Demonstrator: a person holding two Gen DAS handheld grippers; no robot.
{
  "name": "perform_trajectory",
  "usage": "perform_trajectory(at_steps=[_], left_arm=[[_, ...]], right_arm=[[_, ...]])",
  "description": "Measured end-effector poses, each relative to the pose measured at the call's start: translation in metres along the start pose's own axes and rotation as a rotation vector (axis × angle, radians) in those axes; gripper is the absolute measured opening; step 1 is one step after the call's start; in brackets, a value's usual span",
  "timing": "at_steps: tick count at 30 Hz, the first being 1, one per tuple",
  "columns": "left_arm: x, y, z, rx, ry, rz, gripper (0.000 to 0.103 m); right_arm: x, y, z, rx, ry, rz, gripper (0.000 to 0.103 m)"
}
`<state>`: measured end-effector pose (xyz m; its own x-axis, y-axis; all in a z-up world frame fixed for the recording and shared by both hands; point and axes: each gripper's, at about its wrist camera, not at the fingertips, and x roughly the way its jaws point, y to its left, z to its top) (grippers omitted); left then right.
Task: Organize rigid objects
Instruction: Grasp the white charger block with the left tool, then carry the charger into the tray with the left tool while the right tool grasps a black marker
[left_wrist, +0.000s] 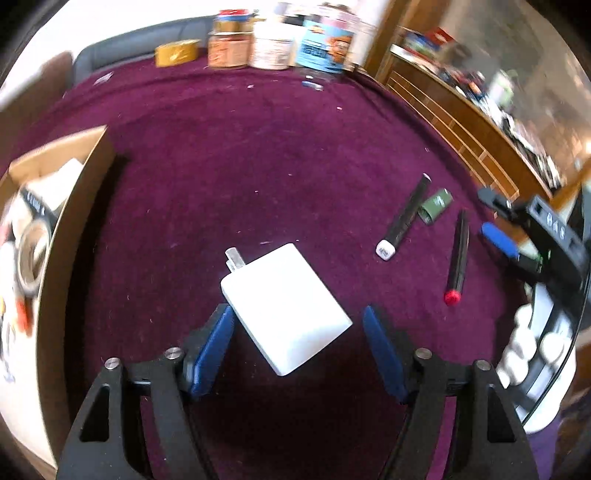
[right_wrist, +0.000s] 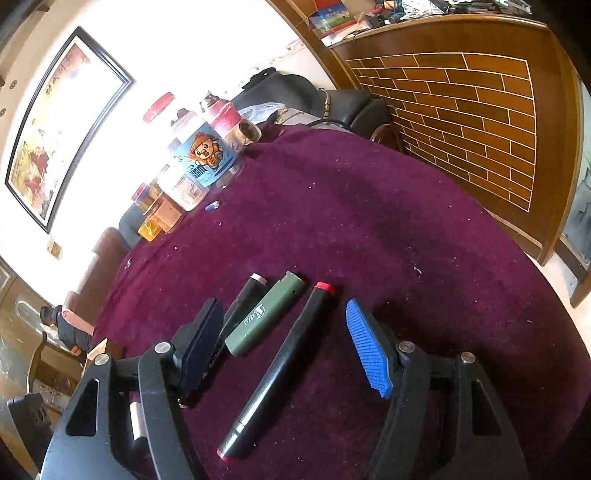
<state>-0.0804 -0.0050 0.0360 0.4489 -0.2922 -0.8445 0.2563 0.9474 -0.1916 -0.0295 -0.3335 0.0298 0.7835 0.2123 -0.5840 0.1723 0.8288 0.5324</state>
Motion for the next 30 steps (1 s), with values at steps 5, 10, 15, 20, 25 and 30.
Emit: perform_trajectory(at_steps=[5, 10, 15, 20, 25, 30], left_arm=[[-0.013, 0.022, -0.006, 0.011, -0.008, 0.026, 0.048], [-0.007, 0.031, -0.001, -0.03, 0.012, 0.006, 0.049], [-0.001, 0.025, 0.006, -0.016, 0.001, 0.022, 0.062], [0.007, 0.017, 0.007, 0.061, -0.041, 0.067, 0.062], [0.0, 0.033, 0.007, 0.015, -0.064, 0.005, 0.042], [-0.013, 0.043, -0.001, -0.013, -0.104, -0.024, 0.042]], right_arm=[[0.004, 0.001, 0.0, 0.003, 0.016, -0.001, 0.069], [0.006, 0.002, 0.0, 0.0, 0.018, -0.015, 0.069], [0.008, 0.002, -0.001, -0.001, 0.026, -0.031, 0.069], [0.011, 0.003, -0.002, -0.007, 0.038, -0.047, 0.069], [0.012, 0.003, -0.002, -0.007, 0.046, -0.055, 0.069], [0.013, 0.004, -0.002, -0.01, 0.049, -0.061, 0.069]])
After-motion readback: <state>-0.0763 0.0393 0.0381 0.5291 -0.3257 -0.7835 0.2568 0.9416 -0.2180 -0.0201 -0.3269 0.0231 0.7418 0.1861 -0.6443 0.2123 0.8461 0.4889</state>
